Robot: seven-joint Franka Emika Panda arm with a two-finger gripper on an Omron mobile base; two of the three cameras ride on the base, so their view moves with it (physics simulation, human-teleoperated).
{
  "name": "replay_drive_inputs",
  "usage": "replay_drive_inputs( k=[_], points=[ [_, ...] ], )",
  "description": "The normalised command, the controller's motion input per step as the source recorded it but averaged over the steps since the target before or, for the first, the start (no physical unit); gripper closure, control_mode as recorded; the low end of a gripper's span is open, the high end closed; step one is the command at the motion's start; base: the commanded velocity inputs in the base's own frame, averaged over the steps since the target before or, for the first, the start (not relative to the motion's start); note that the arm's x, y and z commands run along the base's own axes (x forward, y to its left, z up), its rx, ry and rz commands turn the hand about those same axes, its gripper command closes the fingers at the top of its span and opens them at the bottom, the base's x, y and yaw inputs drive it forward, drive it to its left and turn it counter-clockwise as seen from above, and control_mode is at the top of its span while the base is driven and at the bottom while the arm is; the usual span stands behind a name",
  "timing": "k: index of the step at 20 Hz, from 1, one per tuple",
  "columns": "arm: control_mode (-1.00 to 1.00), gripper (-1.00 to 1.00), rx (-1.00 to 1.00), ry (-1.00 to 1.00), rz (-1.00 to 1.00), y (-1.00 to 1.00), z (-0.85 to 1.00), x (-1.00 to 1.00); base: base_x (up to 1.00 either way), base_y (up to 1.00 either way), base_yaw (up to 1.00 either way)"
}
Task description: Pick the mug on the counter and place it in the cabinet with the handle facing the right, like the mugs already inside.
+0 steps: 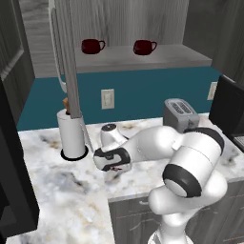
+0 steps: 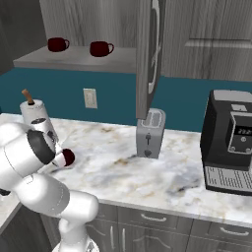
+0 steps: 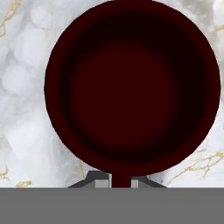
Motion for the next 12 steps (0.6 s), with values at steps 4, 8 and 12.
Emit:
replay_drive_inputs(
  k=[4, 8, 12],
  points=[
    [-1.0, 1.0, 0.0, -0.08, 0.08, -0.28, 0.47, -0.25, 0.0, 0.0, 0.0],
    [-1.0, 1.0, 0.0, -0.08, 0.21, -0.32, 0.59, -0.16, 0.0, 0.0, 0.0],
    [-1.0, 1.0, 0.01, -0.1, 0.38, -0.3, 0.25, -0.22, 0.0, 0.0, 0.0]
  ],
)
